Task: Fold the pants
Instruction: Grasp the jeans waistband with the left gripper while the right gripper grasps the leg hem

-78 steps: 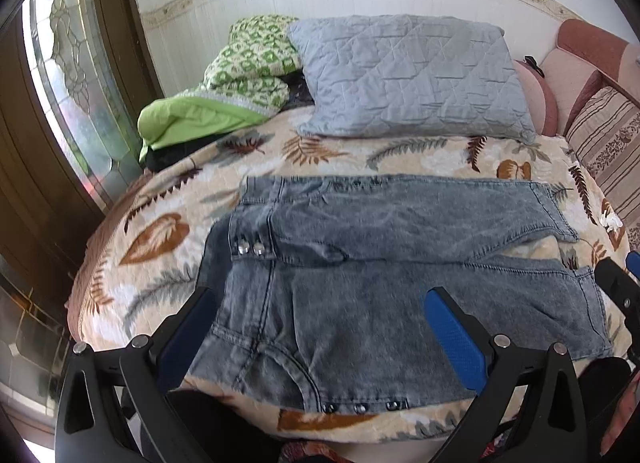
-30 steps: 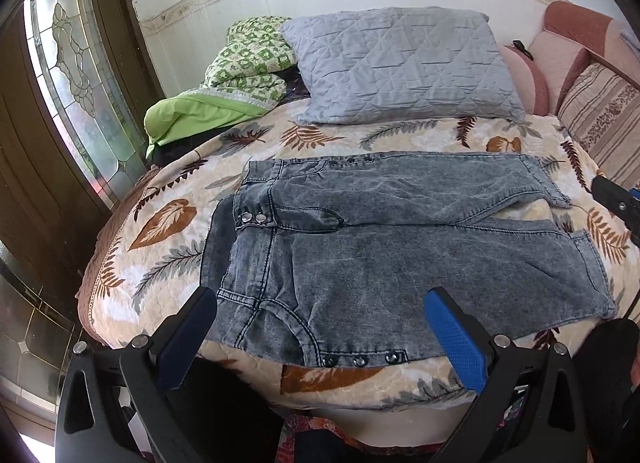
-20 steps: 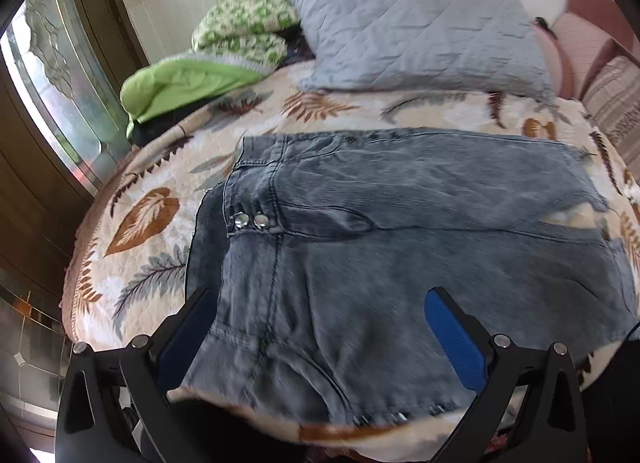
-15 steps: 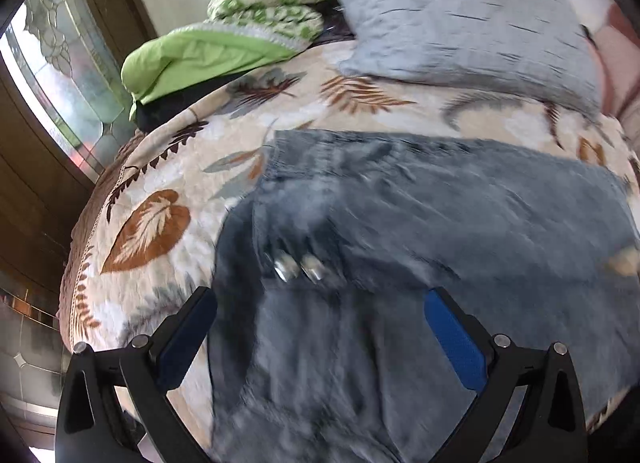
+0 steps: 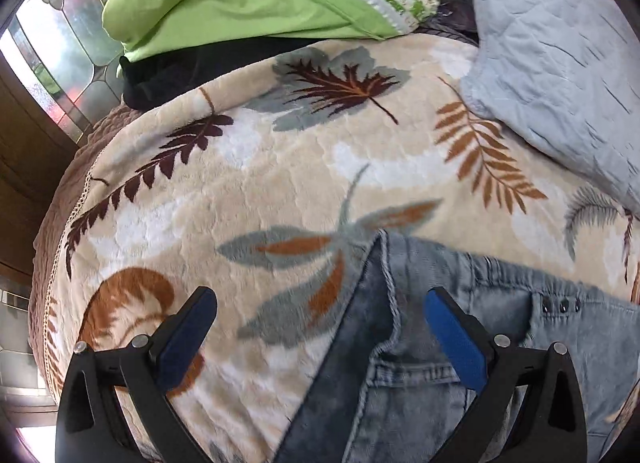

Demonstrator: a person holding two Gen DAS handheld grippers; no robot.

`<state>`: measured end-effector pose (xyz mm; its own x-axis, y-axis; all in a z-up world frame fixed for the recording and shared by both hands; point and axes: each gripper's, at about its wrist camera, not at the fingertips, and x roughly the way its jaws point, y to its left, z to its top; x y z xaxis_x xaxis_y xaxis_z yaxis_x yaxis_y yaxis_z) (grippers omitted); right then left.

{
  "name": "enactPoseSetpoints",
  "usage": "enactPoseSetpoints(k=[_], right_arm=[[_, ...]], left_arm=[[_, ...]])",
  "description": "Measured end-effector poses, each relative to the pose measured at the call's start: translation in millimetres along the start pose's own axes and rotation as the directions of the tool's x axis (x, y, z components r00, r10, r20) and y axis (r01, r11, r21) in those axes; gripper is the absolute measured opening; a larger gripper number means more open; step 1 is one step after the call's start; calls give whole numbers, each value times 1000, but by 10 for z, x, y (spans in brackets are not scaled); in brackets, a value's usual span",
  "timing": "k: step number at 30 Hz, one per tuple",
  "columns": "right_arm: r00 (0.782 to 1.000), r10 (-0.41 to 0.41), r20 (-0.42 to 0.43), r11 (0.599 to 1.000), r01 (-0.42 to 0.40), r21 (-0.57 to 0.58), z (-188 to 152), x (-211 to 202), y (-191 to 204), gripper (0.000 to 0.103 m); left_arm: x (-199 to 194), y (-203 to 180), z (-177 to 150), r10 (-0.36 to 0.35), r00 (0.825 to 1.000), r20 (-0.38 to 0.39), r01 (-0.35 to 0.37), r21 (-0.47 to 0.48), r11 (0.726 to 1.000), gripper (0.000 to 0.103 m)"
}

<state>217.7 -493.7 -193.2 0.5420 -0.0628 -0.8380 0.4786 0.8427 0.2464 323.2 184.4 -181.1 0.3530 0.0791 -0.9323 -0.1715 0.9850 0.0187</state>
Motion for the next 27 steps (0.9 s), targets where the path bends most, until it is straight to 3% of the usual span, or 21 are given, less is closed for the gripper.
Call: enactPoseSetpoints(k=[2,5,7,8,11,15,16,17,19,20,21,24,27], right_arm=[[999,8,-41,1000,-8,7,-3,144,-9,99],[996,14,-84,1000,-15,-15,-59,262,14,84],[998,2,-63,999,-5,-49,-70,245,53,71],[998,16,-62,998,-19,-52,-66,239,57,57],[998,23,-60,999,-25,-25,-41,223,31,41],[999,14,-51,1000,-16,-24,-37,222,3,36],[999,15,-49,1000,-16,-23,-45,225,-1,36],[999,17,-46,1000,-18,-20,-48,230,-8,36],[999,15,-39,1000,-16,-16,-55,226,-24,33],[999,15,-33,1000,-16,-16,-59,216,-26,28],[1000,14,-25,1000,-15,-14,-65,199,-32,25],[999,38,5,999,-38,-9,-91,87,-57,13],[997,60,54,998,-60,-6,-127,-104,-76,9]], left_arm=[[33,60,57,-5,1000,-11,5,-9,1000,103],[103,65,110,-28,999,-31,28,2,1000,98],[140,33,129,-45,998,-44,45,5,999,87],[166,10,146,-63,997,-53,63,4,998,80],[243,-67,194,-121,989,-84,119,-22,993,77],[352,-230,227,-177,977,-116,176,-18,984,76],[408,-279,230,-177,975,-134,177,-9,984,68],[464,-301,232,-179,972,-151,179,-14,984,53],[466,-317,245,-163,978,-130,161,-23,987,44],[453,-324,252,-172,977,-125,171,-21,985,26],[441,-324,258,-200,971,-129,199,-27,980,19],[342,-324,254,-213,971,-110,211,-31,977,15],[108,-360,211,-212,976,-53,212,-6,977,14]])
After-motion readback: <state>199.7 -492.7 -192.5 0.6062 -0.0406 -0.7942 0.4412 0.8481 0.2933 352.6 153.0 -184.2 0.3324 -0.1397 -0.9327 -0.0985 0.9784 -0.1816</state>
